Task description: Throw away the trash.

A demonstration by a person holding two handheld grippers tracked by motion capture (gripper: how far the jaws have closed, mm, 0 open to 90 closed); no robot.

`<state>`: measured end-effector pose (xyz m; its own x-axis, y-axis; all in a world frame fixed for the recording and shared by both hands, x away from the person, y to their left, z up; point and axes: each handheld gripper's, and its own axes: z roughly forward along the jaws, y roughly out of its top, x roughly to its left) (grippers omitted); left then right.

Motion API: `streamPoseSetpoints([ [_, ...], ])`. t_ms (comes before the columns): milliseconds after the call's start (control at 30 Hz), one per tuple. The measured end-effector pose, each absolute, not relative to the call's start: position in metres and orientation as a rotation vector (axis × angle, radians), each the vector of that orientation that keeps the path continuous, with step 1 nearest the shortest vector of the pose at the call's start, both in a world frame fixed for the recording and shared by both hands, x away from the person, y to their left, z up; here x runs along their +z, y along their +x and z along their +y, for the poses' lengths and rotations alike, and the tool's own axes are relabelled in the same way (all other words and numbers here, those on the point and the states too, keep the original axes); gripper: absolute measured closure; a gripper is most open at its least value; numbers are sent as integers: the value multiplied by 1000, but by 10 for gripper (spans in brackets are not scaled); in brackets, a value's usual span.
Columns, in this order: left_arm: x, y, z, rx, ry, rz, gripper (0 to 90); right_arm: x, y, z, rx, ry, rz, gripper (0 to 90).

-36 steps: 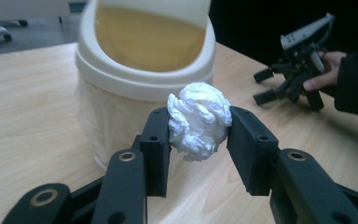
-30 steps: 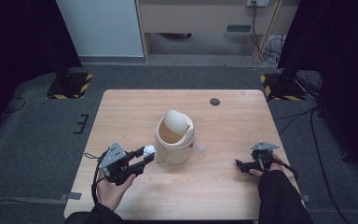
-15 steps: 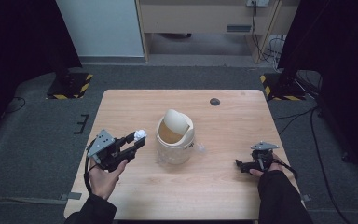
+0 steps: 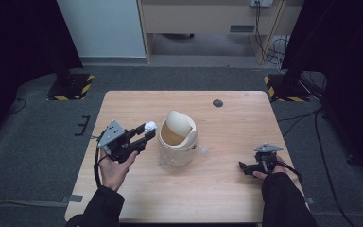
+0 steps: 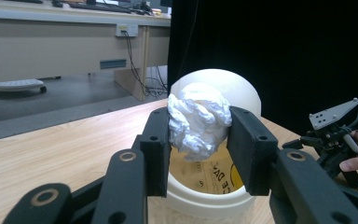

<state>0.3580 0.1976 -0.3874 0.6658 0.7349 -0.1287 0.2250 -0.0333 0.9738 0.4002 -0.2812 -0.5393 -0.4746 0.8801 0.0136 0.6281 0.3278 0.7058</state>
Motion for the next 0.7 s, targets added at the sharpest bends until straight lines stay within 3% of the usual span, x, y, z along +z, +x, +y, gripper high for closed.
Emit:
streamPoseSetpoints([
  [700,-417,373,167,435,1732,803,597,-539,400,-281,930,1337,2226,7],
])
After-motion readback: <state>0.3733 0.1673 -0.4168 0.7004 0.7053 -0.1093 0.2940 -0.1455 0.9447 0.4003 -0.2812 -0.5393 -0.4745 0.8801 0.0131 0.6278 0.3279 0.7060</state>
